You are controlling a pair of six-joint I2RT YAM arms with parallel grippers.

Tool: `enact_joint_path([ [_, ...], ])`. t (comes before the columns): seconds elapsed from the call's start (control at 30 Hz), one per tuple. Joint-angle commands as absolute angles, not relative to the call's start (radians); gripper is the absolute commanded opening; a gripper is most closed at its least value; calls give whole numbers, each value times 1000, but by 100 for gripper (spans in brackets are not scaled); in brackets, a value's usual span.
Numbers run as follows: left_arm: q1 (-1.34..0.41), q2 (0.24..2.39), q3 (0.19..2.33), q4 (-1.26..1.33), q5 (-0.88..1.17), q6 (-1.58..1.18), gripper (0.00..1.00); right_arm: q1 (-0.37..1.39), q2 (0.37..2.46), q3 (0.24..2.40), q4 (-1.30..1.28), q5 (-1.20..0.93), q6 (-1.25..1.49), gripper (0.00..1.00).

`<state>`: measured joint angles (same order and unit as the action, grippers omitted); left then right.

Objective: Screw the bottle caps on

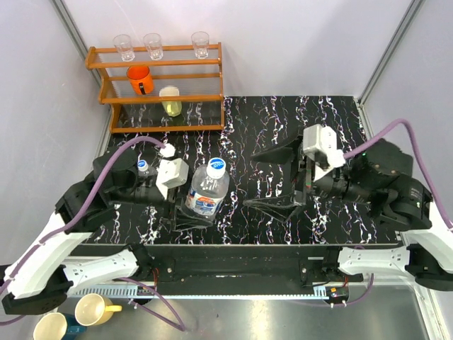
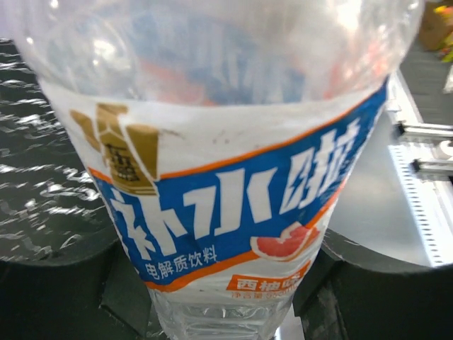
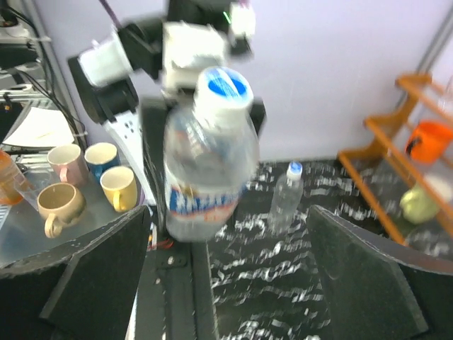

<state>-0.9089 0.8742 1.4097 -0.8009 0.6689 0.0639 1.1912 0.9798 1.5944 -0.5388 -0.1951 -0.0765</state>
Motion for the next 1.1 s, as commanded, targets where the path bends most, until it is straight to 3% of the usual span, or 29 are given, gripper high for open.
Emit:
enact_joint_path([
  [0.0,-876,896,1342,-542,952,-98,50,1187,1041,1744,-480,-368,-236,100],
  [0.37,-859,864,1236,-357,1132,-150,46,938,1262,1959,-474,-750,-43,100],
  [0.67,-822,864,1267,-485,996,138,43,775,1365,1927,27,-1118,433,100],
  [0.9,-802,888,1255,-447,940,170,40,773,1388,1784,371,-1206,696,100],
  [1.07,-785,894,1250,-388,936,129,39,775,1371,1724,411,-1216,733,98],
])
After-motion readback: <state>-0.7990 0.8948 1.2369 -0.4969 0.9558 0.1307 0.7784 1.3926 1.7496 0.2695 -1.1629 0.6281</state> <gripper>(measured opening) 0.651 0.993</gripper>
